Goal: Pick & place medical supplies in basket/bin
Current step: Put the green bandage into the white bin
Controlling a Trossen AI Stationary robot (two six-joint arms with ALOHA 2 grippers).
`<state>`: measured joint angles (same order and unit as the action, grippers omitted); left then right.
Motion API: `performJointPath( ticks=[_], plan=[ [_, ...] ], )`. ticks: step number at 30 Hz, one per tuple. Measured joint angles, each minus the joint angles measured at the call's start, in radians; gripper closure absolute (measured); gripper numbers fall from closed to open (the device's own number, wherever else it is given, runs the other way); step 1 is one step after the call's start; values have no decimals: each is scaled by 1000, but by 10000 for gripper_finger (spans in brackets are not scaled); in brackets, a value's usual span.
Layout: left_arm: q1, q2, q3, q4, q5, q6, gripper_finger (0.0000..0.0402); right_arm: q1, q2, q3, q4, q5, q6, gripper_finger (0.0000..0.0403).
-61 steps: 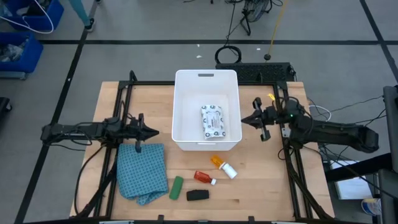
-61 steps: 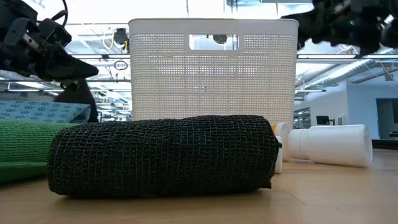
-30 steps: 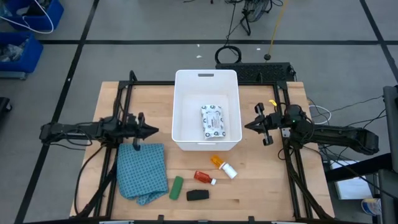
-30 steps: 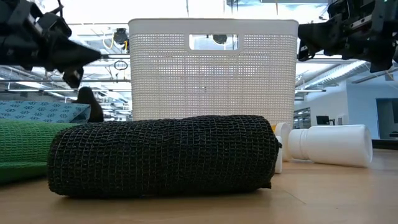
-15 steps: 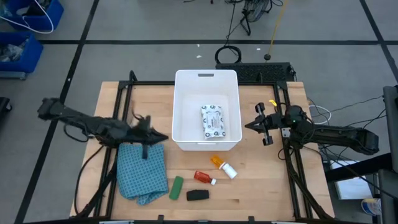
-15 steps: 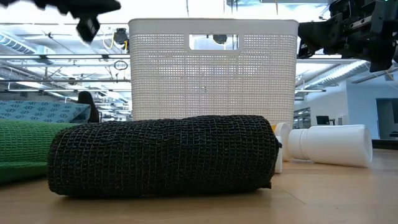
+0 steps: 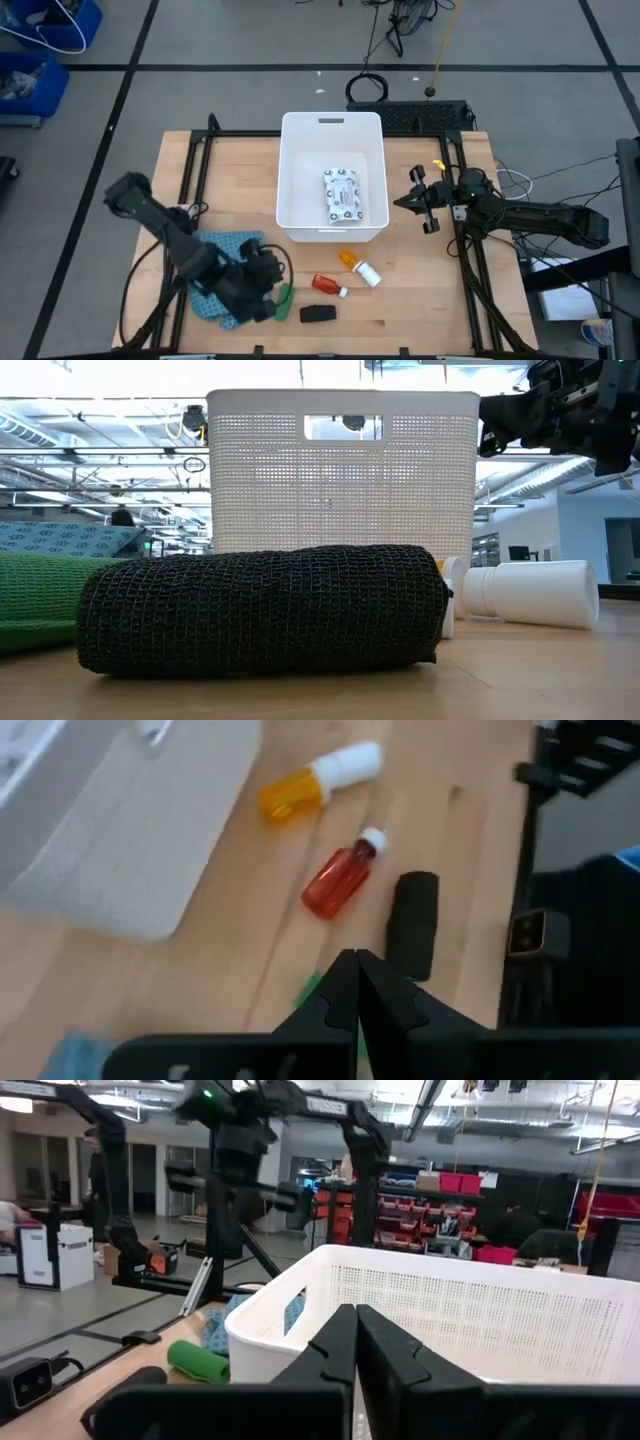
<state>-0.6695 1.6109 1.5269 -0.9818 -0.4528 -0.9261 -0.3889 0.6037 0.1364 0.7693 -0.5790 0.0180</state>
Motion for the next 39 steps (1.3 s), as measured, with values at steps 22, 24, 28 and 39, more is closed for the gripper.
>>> performJointPath(
  ticks=[22, 24, 28, 39],
  plan=[
    [-3, 323, 243, -118, 226, -417, 344, 0, 1, 0, -11, -1, -13, 403],
    [19, 348, 242, -141, 271, -480, 306, 0, 0, 0, -11, 0, -22, 403],
    [64, 370, 242, -149, 334, -516, 213, 0, 0, 0, -10, 3, -28, 403],
    [126, 379, 242, -206, 318, -516, 40, 0, 1, 0, -11, 5, -24, 403]
  ],
)
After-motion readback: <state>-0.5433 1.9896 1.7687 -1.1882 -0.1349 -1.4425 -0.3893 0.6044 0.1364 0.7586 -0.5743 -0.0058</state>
